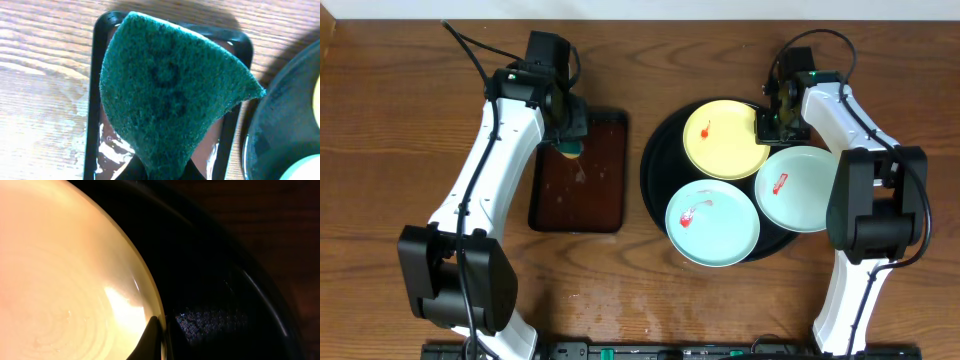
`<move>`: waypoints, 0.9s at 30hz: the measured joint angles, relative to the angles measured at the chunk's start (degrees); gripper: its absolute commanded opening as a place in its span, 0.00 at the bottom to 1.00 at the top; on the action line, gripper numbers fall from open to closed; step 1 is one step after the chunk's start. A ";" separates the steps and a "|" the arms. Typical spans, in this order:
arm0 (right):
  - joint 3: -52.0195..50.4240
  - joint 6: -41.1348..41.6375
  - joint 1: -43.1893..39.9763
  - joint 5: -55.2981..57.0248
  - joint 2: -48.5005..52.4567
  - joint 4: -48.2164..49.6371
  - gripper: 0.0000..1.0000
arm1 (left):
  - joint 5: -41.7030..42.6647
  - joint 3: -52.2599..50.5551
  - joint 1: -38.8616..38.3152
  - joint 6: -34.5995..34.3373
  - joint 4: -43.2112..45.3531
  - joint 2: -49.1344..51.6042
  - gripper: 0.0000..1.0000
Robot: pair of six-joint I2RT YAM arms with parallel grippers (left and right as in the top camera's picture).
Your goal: Clean dirty plates on tray and stack at the side
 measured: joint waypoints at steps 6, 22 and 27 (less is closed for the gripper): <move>0.00 0.00 0.00 0.00 0.00 0.00 0.01 | -1.42 -0.31 0.07 0.00 0.00 0.00 0.08; 0.00 0.00 0.00 0.00 0.00 0.00 0.01 | -3.41 -0.63 0.70 -4.63 -1.62 0.00 0.08; 0.00 0.00 0.00 0.00 0.00 0.00 0.01 | -0.31 -0.79 0.28 -4.92 -1.79 0.02 0.08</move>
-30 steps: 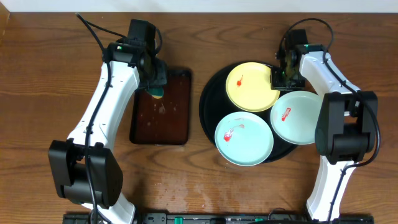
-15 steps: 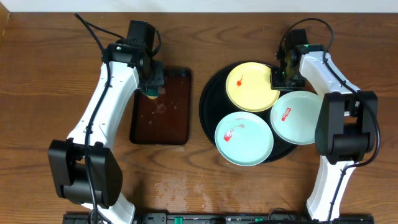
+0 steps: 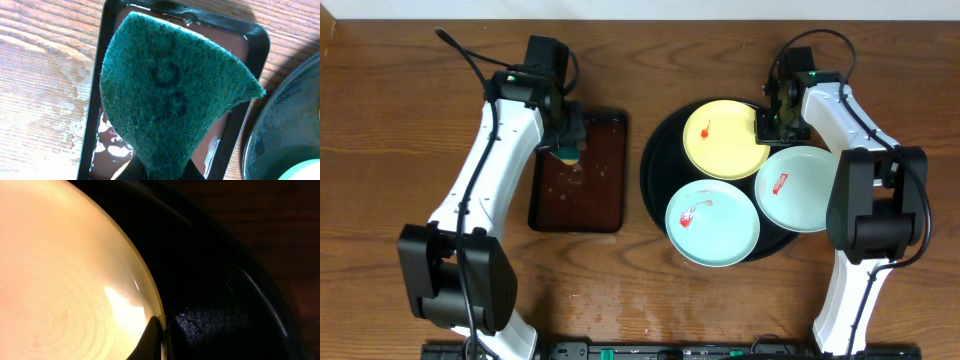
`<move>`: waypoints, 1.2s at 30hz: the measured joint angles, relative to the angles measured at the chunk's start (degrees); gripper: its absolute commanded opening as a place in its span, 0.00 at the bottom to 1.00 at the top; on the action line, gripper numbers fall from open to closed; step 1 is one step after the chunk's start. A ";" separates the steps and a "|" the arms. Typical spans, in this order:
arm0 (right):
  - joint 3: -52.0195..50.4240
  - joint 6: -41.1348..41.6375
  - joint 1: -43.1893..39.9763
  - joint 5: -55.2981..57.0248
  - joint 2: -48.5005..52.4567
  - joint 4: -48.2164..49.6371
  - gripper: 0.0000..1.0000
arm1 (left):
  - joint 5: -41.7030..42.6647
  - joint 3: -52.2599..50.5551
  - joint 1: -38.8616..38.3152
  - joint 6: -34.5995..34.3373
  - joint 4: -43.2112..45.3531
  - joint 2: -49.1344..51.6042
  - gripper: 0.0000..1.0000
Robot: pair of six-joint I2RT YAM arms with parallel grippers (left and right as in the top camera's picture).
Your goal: Clean dirty plates on tray and stack at the side
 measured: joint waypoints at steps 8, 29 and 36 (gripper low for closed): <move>0.00 0.00 0.00 0.00 0.00 -0.02 0.01 | 0.68 -0.20 -0.48 -3.02 -1.20 0.00 0.07; 0.00 0.00 0.00 0.00 0.00 -0.02 0.01 | -3.96 -1.31 -2.91 -3.63 0.17 0.00 0.08; 0.00 0.00 0.00 0.00 0.00 -0.02 0.02 | -3.96 -5.46 -2.91 -3.65 4.76 0.02 0.08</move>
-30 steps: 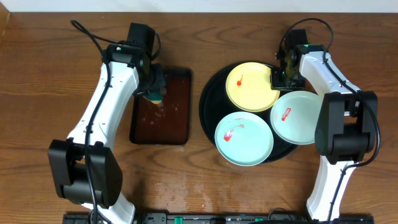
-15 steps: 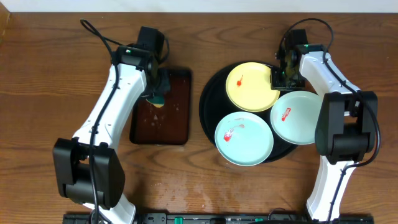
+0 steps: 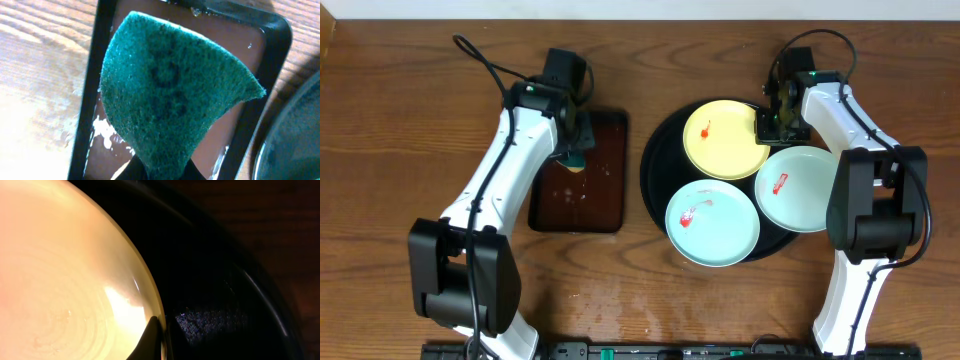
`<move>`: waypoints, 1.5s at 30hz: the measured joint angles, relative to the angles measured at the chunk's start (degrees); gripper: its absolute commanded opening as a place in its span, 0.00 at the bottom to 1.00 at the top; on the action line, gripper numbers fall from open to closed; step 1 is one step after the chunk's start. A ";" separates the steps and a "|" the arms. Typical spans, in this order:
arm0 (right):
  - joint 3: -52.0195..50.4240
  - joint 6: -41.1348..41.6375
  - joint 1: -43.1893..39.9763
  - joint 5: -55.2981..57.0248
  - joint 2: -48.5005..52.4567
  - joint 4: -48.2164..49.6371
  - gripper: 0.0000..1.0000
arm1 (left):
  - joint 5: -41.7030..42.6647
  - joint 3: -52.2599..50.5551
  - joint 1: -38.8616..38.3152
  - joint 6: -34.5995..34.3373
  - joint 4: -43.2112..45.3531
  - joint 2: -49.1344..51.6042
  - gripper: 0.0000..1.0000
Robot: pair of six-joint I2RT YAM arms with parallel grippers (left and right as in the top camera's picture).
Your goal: Clean dirty plates on tray and stack at the side
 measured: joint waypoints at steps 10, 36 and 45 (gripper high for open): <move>0.00 -0.04 0.00 0.24 0.04 -0.48 0.17 | 0.28 0.92 -0.02 1.36 0.72 0.33 0.07; 0.00 -0.04 0.00 0.17 0.04 -0.33 0.08 | 12.31 12.00 -13.62 3.23 18.60 7.69 0.07; 0.00 -3.17 0.00 -3.32 0.04 0.22 0.01 | 9.84 12.00 -20.00 4.76 22.53 16.35 0.07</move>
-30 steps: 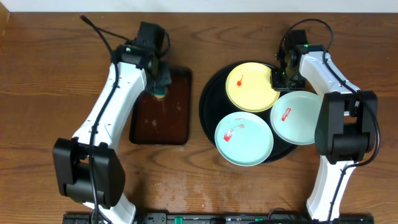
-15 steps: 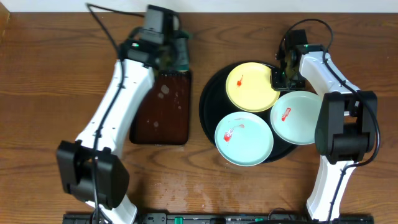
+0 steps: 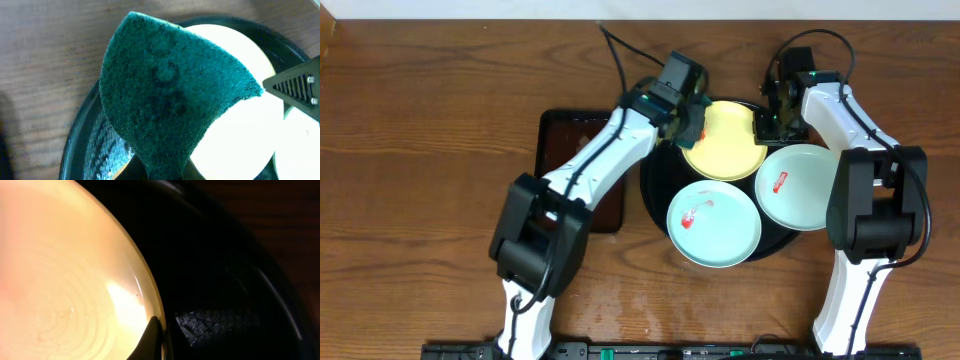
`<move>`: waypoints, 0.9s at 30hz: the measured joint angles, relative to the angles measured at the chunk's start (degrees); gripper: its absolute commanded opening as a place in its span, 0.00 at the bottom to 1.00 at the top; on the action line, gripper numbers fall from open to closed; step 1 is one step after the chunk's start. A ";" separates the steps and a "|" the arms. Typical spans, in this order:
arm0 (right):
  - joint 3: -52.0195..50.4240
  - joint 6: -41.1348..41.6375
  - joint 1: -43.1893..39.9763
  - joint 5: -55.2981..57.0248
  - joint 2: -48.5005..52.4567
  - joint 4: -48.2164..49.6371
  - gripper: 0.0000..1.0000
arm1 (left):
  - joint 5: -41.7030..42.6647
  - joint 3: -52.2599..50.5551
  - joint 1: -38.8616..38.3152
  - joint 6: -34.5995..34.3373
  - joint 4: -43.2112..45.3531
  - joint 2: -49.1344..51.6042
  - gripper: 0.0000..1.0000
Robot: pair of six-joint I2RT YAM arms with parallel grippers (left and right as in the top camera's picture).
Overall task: Clean dirty plates on tray and stack at the side
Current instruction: 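Carry the sponge with the left gripper over the yellow plate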
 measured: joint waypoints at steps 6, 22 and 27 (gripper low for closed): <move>0.00 -1.38 0.04 -1.09 0.00 0.00 0.01 | -1.68 0.07 -0.04 2.32 1.73 -0.07 0.08; 0.00 -1.77 1.81 -1.84 0.00 0.07 0.01 | -2.62 0.11 -0.15 2.97 10.88 7.89 0.08; 0.00 -1.90 1.81 -1.88 0.00 0.07 0.01 | -3.02 0.13 -0.24 2.95 12.92 8.57 0.08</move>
